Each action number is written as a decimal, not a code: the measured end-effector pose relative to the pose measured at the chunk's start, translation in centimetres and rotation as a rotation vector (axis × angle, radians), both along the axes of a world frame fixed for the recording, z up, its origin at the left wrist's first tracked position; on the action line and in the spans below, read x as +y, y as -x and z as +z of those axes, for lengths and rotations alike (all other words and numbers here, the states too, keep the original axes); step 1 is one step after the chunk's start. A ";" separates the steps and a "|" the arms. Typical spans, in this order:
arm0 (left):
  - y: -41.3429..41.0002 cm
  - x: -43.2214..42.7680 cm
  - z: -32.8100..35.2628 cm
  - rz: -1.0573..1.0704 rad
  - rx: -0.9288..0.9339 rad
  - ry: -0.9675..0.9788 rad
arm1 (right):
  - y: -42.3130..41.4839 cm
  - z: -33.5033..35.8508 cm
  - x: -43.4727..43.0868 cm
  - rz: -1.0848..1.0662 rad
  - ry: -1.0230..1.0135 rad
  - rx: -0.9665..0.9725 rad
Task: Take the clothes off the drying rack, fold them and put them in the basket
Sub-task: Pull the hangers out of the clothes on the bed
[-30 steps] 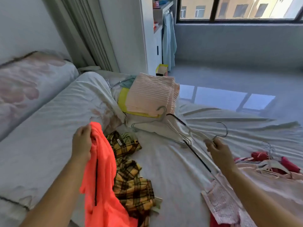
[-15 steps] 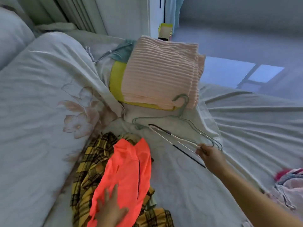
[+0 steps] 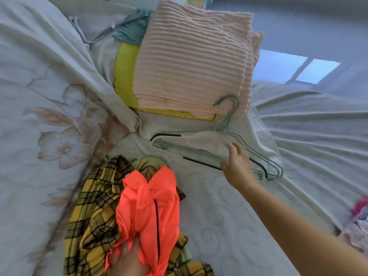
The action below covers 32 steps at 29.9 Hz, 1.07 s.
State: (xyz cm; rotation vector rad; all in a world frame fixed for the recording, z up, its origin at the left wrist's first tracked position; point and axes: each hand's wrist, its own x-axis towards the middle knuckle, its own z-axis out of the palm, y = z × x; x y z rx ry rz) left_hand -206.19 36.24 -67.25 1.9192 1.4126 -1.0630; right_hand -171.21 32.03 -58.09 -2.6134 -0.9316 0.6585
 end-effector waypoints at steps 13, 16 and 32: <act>-5.4 -1.9 6.3 0.144 -0.257 -0.206 | -1.1 0.5 -41.0 -0.378 0.483 0.313; -10.5 -6.0 9.2 0.175 -0.416 -0.200 | -4.1 0.9 -46.9 -0.490 0.377 0.232; -30.9 -45.8 13.5 0.865 -0.731 0.351 | -27.6 -1.6 -57.9 -0.363 0.177 0.123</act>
